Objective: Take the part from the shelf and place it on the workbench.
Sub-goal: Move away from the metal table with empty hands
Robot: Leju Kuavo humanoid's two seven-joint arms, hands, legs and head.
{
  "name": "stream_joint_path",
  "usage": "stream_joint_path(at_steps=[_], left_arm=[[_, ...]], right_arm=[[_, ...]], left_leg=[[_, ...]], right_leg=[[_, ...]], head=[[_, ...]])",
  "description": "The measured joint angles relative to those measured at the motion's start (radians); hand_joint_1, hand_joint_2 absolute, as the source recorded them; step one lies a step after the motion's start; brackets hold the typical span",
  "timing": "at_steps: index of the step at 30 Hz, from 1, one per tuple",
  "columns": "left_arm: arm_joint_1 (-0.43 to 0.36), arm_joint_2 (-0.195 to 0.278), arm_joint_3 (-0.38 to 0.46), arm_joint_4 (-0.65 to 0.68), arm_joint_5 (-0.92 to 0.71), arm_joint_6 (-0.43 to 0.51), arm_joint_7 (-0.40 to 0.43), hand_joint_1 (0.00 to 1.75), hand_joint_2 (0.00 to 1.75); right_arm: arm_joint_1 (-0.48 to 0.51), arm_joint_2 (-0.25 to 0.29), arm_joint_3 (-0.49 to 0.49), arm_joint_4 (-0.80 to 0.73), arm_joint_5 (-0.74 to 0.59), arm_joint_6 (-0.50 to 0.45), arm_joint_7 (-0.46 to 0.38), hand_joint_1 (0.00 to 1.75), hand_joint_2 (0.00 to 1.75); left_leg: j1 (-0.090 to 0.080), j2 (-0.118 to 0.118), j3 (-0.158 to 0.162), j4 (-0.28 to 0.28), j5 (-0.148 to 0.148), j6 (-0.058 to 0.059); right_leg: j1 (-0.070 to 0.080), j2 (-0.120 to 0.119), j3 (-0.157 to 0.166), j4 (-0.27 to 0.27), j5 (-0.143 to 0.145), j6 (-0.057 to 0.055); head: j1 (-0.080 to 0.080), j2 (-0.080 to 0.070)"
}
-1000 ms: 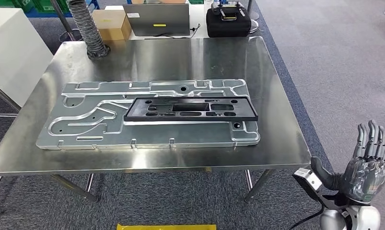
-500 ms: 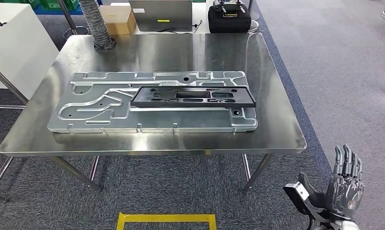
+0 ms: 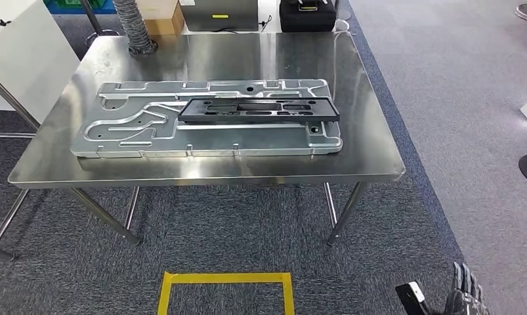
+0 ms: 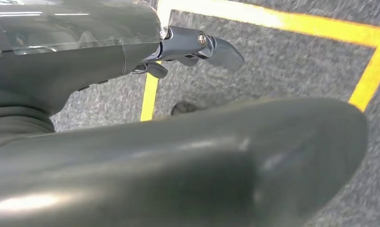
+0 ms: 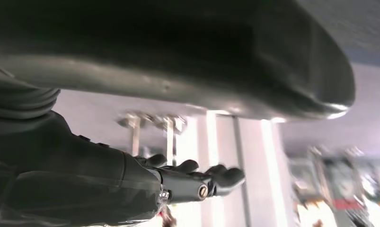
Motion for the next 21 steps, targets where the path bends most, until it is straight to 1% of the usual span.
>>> stream_joint_path(at_steps=[1, 2, 3, 4, 5, 6, 7, 8, 9, 10, 11, 12, 13, 14, 15, 16, 17, 18, 19, 20, 21], left_arm=[[0.002, 0.000, 0.000, 0.000, -0.001, 0.001, 0.000, 0.00, 0.00], [0.005, 0.000, 0.001, 0.000, -0.002, 0.002, 0.001, 0.00, 0.00], [0.005, 0.000, 0.001, 0.000, -0.003, 0.002, 0.001, 0.00, 0.00], [0.006, 0.000, 0.001, 0.000, -0.004, 0.002, 0.001, 0.00, 0.00], [0.006, -0.001, 0.001, 0.000, -0.006, 0.001, 0.001, 0.00, 0.00], [0.005, -0.001, 0.001, 0.000, -0.006, 0.001, 0.001, 0.00, 0.00], [0.005, -0.001, 0.001, 0.000, -0.007, 0.000, 0.000, 0.00, 0.00], [0.005, -0.001, 0.001, 0.000, -0.008, 0.000, -0.001, 0.00, 0.00], [0.004, 0.000, 0.001, 0.000, -0.008, 0.000, -0.002, 0.00, 0.00], [0.002, 0.000, 0.001, 0.000, -0.009, 0.000, -0.003, 0.00, 0.00], [0.000, 0.000, 0.001, 0.000, -0.010, 0.000, -0.004, 0.00, 0.00], [-0.003, 0.000, 0.001, 0.000, -0.010, -0.001, -0.005, 0.00, 0.00], [-0.004, 0.000, 0.001, 0.000, -0.010, -0.001, -0.006, 0.00, 0.00], [-0.003, -0.002, 0.001, 0.000, -0.009, -0.001, -0.007, 0.00, 0.00], [-0.002, -0.004, 0.001, 0.000, -0.009, -0.001, -0.007, 0.00, 0.00], [-0.001, -0.007, 0.001, 0.000, -0.009, 0.000, -0.006, 0.00, 0.00], [0.000, -0.010, 0.001, 0.000, -0.011, 0.000, -0.004, 0.00, 0.00], [0.000, -0.013, 0.001, 0.000, -0.013, 0.000, -0.003, 0.00, 0.00], [0.001, -0.015, 0.002, 0.000, -0.017, 0.001, -0.001, 0.00, 0.00], [0.001, -0.017, 0.002, 0.000, -0.022, 0.001, 0.001, 0.00, 0.00], [0.002, -0.020, 0.001, 0.000, -0.028, 0.001, 0.005, 0.00, 0.00]], right_arm=[[-0.005, -0.001, -0.020, 0.037, 0.016, -0.001, 0.007, 0.00, 0.00], [-0.010, -0.002, -0.041, 0.072, 0.034, -0.001, 0.016, 0.00, 0.00], [-0.015, -0.002, -0.061, 0.107, 0.052, -0.002, 0.024, 0.00, 0.00], [-0.018, -0.003, -0.081, 0.140, 0.068, -0.002, 0.031, 0.00, 0.00], [-0.020, -0.004, -0.100, 0.172, 0.083, -0.002, 0.038, 0.00, 0.00], [-0.023, -0.005, -0.117, 0.203, 0.096, -0.002, 0.048, 0.00, 0.00], [-0.026, -0.006, -0.133, 0.237, 0.106, -0.002, 0.059, 0.00, 0.00], [-0.030, -0.006, -0.146, 0.268, 0.110, 0.000, 0.069, 0.00, 0.00], [-0.035, -0.007, -0.160, 0.299, 0.111, 0.005, 0.081, 0.00, 0.00], [-0.038, -0.007, -0.172, 0.329, 0.113, 0.011, 0.093, 0.00, 0.00], [-0.041, -0.007, -0.181, 0.356, 0.118, 0.021, 0.109, 0.00, 0.00], [-0.043, -0.007, -0.188, 0.381, 0.126, 0.034, 0.129, 0.00, 0.00], [-0.045, -0.007, -0.194, 0.404, 0.134, 0.049, 0.149, 0.00, 0.00], [-0.046, -0.007, -0.198, 0.426, 0.141, 0.065, 0.170, 0.00, 0.00], [-0.048, -0.005, -0.203, 0.446, 0.147, 0.083, 0.190, 0.00, 0.00], [-0.049, -0.003, -0.206, 0.464, 0.153, 0.101, 0.214, 0.00, 0.00], [-0.049, 0.000, -0.209, 0.481, 0.158, 0.118, 0.238, 0.00, 0.00], [-0.050, 0.004, -0.210, 0.496, 0.164, 0.133, 0.263, 0.00, 0.00], [-0.050, 0.008, -0.212, 0.508, 0.168, 0.146, 0.288, 0.00, 0.00], [-0.051, 0.013, -0.213, 0.518, 0.171, 0.158, 0.311, 0.00, 0.00], [-0.052, 0.018, -0.214, 0.528, 0.175, 0.169, 0.336, 0.00, 0.00]], left_leg=[[0.001, -0.001, -0.008, 0.015, -0.023, -0.006], [0.003, -0.002, -0.020, 0.048, -0.065, -0.013], [0.006, -0.002, -0.034, 0.100, -0.122, -0.020], [0.008, -0.003, -0.045, 0.165, -0.175, -0.025], [0.010, -0.003, -0.052, 0.226, -0.207, -0.029], [0.010, -0.003, -0.048, 0.269, -0.213, -0.031], [0.011, -0.003, -0.031, 0.281, -0.195, -0.031], [0.011, -0.003, 0.004, 0.258, -0.163, -0.028], [0.010, -0.003, 0.056, 0.201, -0.139, -0.023], [0.008, -0.003, 0.121, 0.120, -0.132, -0.016], [0.005, -0.003, 0.182, 0.034, -0.142, -0.008], [0.002, -0.003, 0.224, -0.031, -0.157, 0.000], [-0.001, -0.003, 0.245, -0.069, -0.168, 0.006], [-0.001, -0.003, 0.245, -0.084, -0.166, 0.013], [0.000, -0.001, 0.235, -0.083, -0.154, 0.021], [0.001, 0.002, 0.224, -0.084, -0.140, 0.029], [0.003, 0.004, 0.210, -0.086, -0.125, 0.036], [0.004, 0.006, 0.193, -0.086, -0.111, 0.041], [0.003, 0.006, 0.175, -0.085, -0.098, 0.045], [0.002, 0.006, 0.157, -0.082, -0.085, 0.045], [0.002, 0.007, 0.137, -0.078, -0.072, 0.044]], right_leg=[[-0.002, -0.002, -0.011, -0.002, 0.012, -0.009], [-0.004, -0.003, -0.025, -0.004, 0.025, -0.016], [-0.004, -0.004, -0.040, -0.003, 0.038, -0.020], [-0.003, -0.004, -0.057, -0.003, 0.050, -0.022], [-0.002, -0.005, -0.074, -0.002, 0.063, -0.021], [-0.002, -0.005, -0.090, 0.000, 0.075, -0.020], [-0.001, -0.006, -0.107, 0.003, 0.087, -0.019], [-0.001, -0.006, -0.123, 0.005, 0.098, -0.018], [0.000, -0.006, -0.136, 0.007, 0.109, -0.016], [0.002, -0.005, -0.147, 0.009, 0.119, -0.012], [0.004, -0.006, -0.153, 0.010, 0.129, -0.008], [0.004, -0.006, -0.157, 0.010, 0.139, -0.003], [0.004, -0.007, -0.159, 0.007, 0.150, 0.002], [0.004, -0.008, -0.160, 0.003, 0.163, 0.009], [0.002, -0.007, -0.164, 0.001, 0.166, 0.014], [0.000, -0.006, -0.171, 0.011, 0.148, 0.020], [-0.001, -0.004, -0.183, 0.039, 0.109, 0.025], [-0.004, -0.003, -0.199, 0.088, 0.053, 0.029], [-0.005, -0.002, -0.215, 0.154, -0.005, 0.033], [-0.005, -0.002, -0.227, 0.224, -0.043, 0.036], [-0.006, -0.002, -0.230, 0.279, -0.054, 0.039]], head=[[0.000, 0.000], [0.000, 0.000], [0.000, 0.000], [0.000, 0.000], [0.000, 0.000], [0.000, 0.000], [0.000, 0.000], [0.000, 0.000], [0.000, 0.000], [0.000, 0.000], [0.000, 0.000], [0.000, 0.000], [0.000, 0.000], [0.000, 0.000], [0.000, 0.000], [0.000, 0.000], [0.000, 0.000], [0.000, 0.000], [0.000, 0.000], [0.000, 0.000], [0.000, 0.000]])
